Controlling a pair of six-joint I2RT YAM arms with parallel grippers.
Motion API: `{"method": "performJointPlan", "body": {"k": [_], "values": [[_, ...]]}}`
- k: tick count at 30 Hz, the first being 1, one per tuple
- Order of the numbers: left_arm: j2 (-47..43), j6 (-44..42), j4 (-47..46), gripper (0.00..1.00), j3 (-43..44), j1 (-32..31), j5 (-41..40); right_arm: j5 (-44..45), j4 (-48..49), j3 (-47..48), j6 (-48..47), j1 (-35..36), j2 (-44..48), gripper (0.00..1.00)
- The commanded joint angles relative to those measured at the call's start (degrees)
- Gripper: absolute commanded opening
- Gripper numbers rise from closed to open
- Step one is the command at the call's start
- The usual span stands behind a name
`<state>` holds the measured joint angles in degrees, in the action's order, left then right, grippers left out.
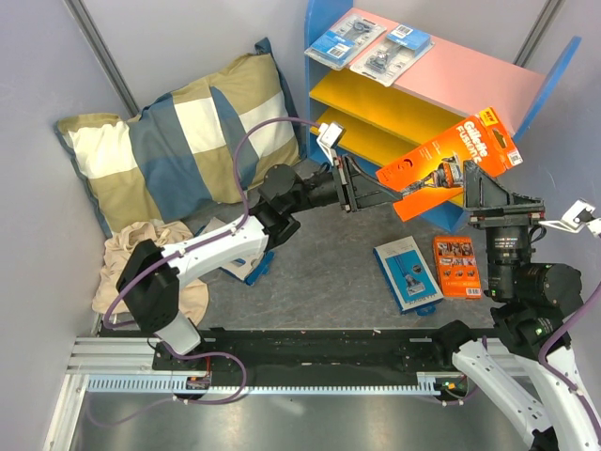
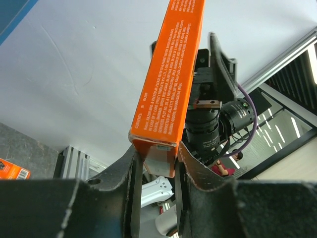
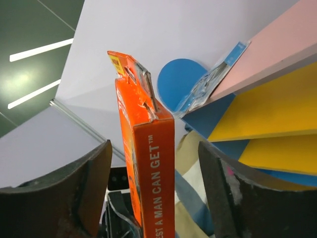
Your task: Place and organize the shaving razors onto the shelf
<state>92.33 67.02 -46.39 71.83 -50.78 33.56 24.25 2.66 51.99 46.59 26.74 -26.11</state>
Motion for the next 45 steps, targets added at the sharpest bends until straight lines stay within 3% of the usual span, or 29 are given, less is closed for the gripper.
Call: {"method": "performJointPlan", "body": {"k": [1,8,17,27,36,45], "values": [[-1.37,-0.50,-2.83,0.02,3.75,1.83,-0.51,2.37,-1.77,0.83,-0.97,-0.02,1.06,0.84],[-2.07,-0.14,0.33,0.02,7.35,6.30,-1.13,4.84,-5.90,1.01,-2.55,-0.02,2.99,0.98],[-5.23,1.00,5.69,0.02,5.68,13.60,-3.06,6.77,-10.48,0.75,-4.40,-0.11,5.71,0.98],[-2.00,-0.14,14.49,0.02,13.40,13.69,-9.22,9.32,-13.29,0.75,-5.98,-0.02,7.30,0.98],[5.84,1.01,16.94,0.02,23.26,12.64,-4.65,10.03,-15.05,1.27,-7.74,-0.11,7.65,0.98],[4.00,-4.71,20.64,0.02,14.40,13.78,7.12,11.70,-15.40,1.27,-10.38,-0.02,8.09,0.98]]}}
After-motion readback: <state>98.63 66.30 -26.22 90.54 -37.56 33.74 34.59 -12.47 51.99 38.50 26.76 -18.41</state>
